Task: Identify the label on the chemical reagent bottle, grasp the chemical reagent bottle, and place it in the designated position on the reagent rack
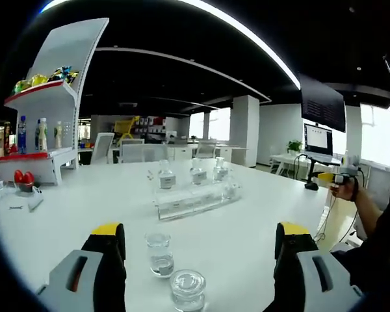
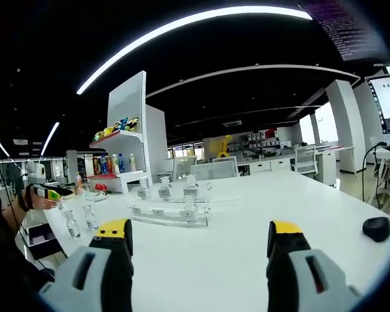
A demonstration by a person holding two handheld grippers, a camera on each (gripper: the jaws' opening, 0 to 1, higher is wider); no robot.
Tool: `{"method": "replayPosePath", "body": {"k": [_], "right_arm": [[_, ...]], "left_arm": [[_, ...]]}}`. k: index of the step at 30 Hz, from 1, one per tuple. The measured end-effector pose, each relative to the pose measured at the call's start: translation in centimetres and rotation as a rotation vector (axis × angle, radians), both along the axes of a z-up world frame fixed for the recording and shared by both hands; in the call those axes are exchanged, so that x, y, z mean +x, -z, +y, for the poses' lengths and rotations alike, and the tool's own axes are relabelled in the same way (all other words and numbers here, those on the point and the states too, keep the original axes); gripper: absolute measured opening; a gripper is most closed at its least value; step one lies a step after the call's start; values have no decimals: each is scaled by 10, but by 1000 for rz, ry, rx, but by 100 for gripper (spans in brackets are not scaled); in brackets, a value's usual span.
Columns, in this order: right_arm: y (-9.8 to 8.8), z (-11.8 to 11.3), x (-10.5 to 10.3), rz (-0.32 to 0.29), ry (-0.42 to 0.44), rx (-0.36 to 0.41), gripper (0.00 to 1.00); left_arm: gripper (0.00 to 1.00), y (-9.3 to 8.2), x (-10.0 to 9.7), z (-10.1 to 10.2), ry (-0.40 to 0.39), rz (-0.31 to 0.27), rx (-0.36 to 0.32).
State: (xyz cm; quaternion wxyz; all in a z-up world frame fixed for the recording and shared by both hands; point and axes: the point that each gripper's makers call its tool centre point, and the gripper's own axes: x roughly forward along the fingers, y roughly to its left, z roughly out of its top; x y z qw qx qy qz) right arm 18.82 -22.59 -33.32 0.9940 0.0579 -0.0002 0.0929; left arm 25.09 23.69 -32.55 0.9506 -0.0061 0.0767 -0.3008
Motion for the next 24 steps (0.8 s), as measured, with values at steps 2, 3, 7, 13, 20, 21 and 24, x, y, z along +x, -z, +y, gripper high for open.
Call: {"method": "replayPosePath", "body": {"k": [2, 3, 7, 13, 20, 21, 24], "right_arm": [[0, 1, 0, 1, -2, -2, 82], [1, 1, 0, 2, -2, -3, 82], [3, 1, 0, 9, -1, -3, 82], [-1, 3, -1, 2, -7, -4, 81], [-1, 1, -1, 5, -5, -8, 81], [-1, 1, -1, 5, -4, -10, 81], [0, 1, -1, 8, -3, -9, 81]], "left_arm": [[95, 0, 0, 1, -2, -2, 5], [95, 0, -1, 1, -1, -2, 7], [95, 0, -1, 1, -1, -2, 7], [95, 0, -2, 0, 4, -6, 5], [95, 2, -1, 2, -3, 1, 12], [95, 2, -1, 2, -3, 1, 11], [95, 3, 0, 3, -7, 2, 11]]}}
